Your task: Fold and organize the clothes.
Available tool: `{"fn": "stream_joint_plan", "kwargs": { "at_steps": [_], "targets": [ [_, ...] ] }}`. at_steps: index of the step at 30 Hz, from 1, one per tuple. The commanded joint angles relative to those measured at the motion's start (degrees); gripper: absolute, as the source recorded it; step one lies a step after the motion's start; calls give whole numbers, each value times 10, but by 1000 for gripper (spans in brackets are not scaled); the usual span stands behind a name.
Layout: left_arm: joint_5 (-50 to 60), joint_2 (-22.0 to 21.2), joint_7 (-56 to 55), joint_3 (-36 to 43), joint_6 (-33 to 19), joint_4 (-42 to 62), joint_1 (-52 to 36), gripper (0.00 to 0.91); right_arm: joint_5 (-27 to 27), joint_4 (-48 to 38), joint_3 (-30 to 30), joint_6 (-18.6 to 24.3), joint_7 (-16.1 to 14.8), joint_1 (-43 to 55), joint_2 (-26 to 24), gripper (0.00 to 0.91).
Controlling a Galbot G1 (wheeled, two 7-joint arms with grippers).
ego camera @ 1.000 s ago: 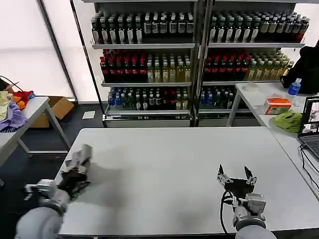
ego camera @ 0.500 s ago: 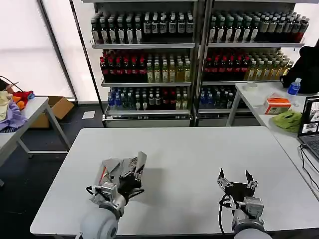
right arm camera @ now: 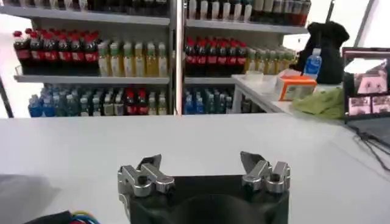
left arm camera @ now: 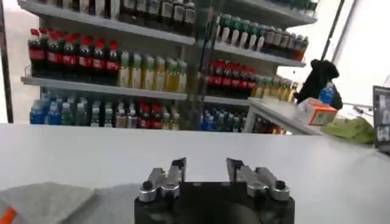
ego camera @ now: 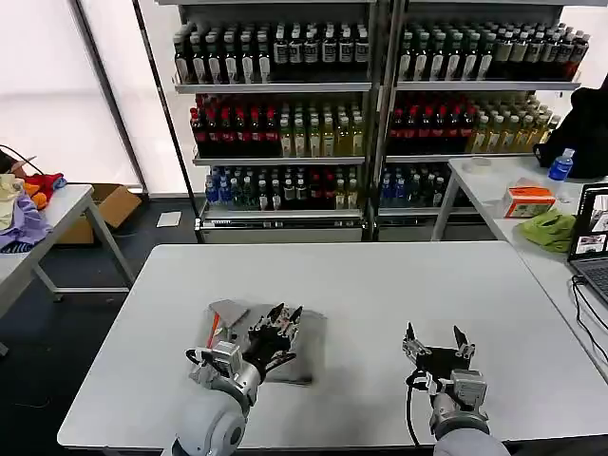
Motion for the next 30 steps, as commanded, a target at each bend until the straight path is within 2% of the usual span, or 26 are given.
{"fn": "stream_joint_plan", "kwargs": {
  "at_steps": [1,4,9,14,20,23,30],
  "targets": [
    [-15,18,-22,-68,-17,-17,0,907,165,-31,-55,-6,15,50,-18,907],
    [11,41,-37,-99,-19,-14,7,907,247,-65,-94,-6,18,103,-19,907],
    [38,59,-44,-148,-20,-24,35,907,294,-108,-160,-8,14,185,-24,907],
    [33,56,-47,-182,-15,-50,64,907,337,-168,-220,-7,41,270,1,907],
    [33,57,-57,-208,-26,-49,78,907,340,-208,-255,-7,58,290,37,907],
    [32,57,-57,-210,-24,-53,81,907,334,-213,-272,-8,73,289,39,907],
    [29,54,-58,-206,-23,-50,81,907,326,-203,-285,-8,93,264,27,806]
  ]
}}
